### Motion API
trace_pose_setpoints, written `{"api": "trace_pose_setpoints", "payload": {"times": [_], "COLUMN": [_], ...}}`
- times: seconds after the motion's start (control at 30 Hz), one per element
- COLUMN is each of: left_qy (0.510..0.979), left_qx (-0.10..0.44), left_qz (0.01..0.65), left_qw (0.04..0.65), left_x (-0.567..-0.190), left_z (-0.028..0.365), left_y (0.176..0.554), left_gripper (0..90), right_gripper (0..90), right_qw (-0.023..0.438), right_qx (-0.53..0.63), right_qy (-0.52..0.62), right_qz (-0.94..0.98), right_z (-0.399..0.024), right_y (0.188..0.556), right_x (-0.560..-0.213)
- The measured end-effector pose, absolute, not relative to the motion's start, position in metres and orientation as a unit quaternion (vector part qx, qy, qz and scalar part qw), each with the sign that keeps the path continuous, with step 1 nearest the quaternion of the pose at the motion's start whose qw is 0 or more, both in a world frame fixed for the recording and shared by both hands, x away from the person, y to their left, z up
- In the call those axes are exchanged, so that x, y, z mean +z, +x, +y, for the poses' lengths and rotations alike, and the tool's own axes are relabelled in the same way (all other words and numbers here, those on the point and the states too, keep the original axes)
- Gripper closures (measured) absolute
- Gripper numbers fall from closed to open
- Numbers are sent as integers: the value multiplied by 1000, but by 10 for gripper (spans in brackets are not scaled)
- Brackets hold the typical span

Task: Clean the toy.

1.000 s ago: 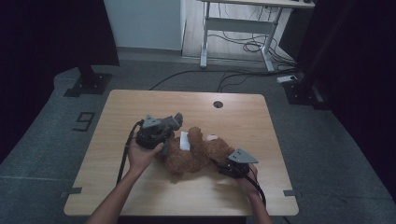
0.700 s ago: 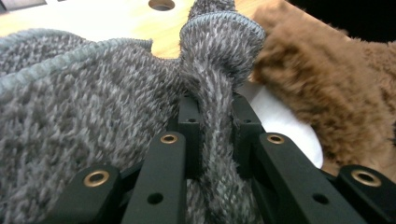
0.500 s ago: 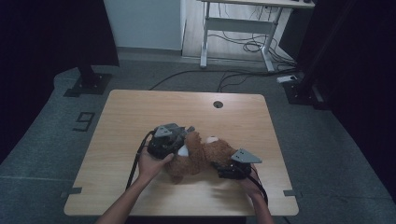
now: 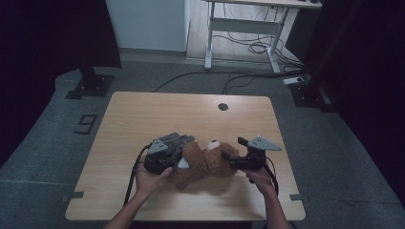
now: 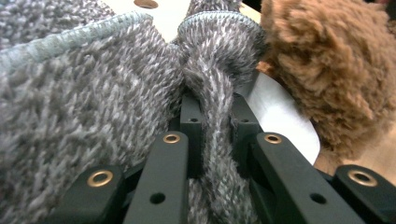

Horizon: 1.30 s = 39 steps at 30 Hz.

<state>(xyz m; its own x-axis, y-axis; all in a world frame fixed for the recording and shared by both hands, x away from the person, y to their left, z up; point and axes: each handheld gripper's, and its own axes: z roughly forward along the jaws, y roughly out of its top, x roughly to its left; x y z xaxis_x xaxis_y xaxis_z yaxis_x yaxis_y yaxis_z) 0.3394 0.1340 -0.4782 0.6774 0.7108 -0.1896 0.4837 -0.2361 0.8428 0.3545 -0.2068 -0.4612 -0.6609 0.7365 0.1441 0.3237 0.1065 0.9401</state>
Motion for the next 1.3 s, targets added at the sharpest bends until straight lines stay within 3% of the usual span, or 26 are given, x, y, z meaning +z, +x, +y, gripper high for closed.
{"api": "trace_pose_setpoints", "payload": {"times": [0.47, 0.6, 0.87, 1.03, 1.23, 1.3], "left_qy": [788, 788, 781, 770, 751, 746], "left_qx": [95, 92, 82, 79, 97, 96], "left_qz": [356, 355, 362, 369, 389, 396], "left_qw": [494, 495, 502, 514, 525, 527], "left_x": [-478, -478, -478, -472, -459, -457], "left_z": [129, 129, 134, 144, 154, 155], "left_y": [323, 320, 320, 319, 336, 343], "left_gripper": [798, 798, 797, 796, 798, 797], "right_gripper": [4, 62, 431, 488, 511, 508], "right_qw": [52, 38, 82, 115, 228, 245], "right_qx": [461, 464, 476, 510, 517, 515], "right_qy": [375, 376, 346, 322, 292, 285], "right_qz": [802, 801, 804, 790, 771, 770], "right_z": [-200, -199, -199, -196, -172, -165], "right_y": [350, 345, 336, 330, 341, 350], "right_x": [-504, -517, -515, -506, -484, -480]}}
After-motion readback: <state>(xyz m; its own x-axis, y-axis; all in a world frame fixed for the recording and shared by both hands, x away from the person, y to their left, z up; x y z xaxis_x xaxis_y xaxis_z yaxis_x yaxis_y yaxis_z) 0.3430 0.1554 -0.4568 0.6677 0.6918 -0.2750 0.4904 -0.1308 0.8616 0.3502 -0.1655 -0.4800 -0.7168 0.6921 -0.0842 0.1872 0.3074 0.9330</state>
